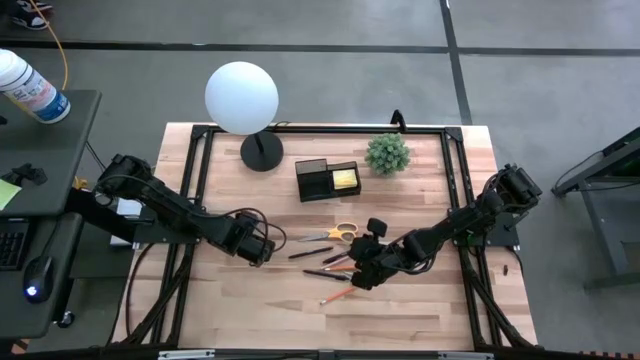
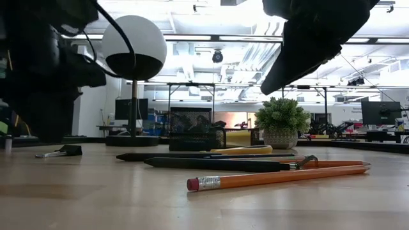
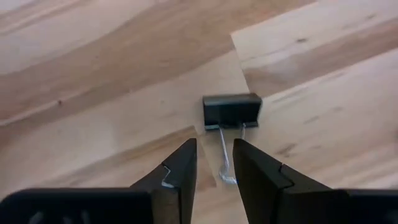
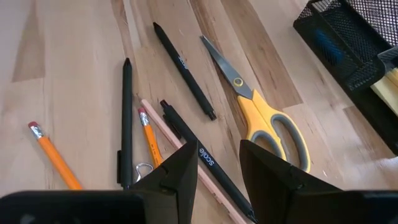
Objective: Pick and place office supplies into organizer
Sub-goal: Put the left black binder clip into the desk organizer
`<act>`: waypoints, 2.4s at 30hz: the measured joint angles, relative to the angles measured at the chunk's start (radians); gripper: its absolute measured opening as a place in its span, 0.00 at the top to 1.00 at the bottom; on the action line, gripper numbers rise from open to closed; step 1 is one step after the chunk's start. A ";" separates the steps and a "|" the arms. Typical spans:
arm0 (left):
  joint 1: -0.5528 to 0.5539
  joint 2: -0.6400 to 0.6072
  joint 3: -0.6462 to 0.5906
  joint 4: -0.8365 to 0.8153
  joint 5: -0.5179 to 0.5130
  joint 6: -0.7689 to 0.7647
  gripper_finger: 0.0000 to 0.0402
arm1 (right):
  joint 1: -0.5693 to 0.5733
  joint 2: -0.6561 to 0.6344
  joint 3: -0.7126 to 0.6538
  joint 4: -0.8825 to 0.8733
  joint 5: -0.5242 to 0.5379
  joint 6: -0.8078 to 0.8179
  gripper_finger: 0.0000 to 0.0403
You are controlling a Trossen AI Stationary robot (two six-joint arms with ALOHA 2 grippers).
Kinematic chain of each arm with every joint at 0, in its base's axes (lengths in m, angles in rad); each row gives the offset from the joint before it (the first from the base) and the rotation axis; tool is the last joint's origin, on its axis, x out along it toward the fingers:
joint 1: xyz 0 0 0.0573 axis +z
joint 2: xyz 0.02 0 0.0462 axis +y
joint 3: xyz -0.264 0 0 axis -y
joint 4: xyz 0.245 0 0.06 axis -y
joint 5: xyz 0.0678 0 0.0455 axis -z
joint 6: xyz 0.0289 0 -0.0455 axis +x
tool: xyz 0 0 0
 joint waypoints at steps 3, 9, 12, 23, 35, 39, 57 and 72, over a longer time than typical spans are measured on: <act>0.037 0.005 0.000 0.008 0.008 0.047 0.78 | 0.000 0.000 0.000 0.009 0.001 0.000 0.71; 0.092 0.008 0.000 0.043 0.063 0.141 0.77 | 0.000 0.000 0.000 0.011 0.006 0.002 0.71; 0.095 0.008 0.000 0.046 0.088 0.153 0.78 | 0.000 0.000 0.000 0.012 0.006 0.008 0.71; 0.094 0.008 0.000 0.042 0.131 0.172 0.78 | 0.000 0.000 0.000 0.014 0.006 0.008 0.71; 0.094 0.008 0.001 0.023 0.143 0.180 0.78 | 0.000 0.000 0.000 0.014 0.022 0.008 0.71; 0.094 0.020 0.001 0.035 0.154 0.196 0.78 | 0.000 0.000 0.000 0.014 0.025 0.008 0.71; 0.094 0.083 0.005 0.053 0.154 0.204 0.78 | 0.000 0.000 0.000 0.018 0.026 0.000 0.71; 0.094 0.091 0.016 0.058 0.158 0.244 0.98 | 0.000 0.000 0.000 0.018 0.028 0.007 0.71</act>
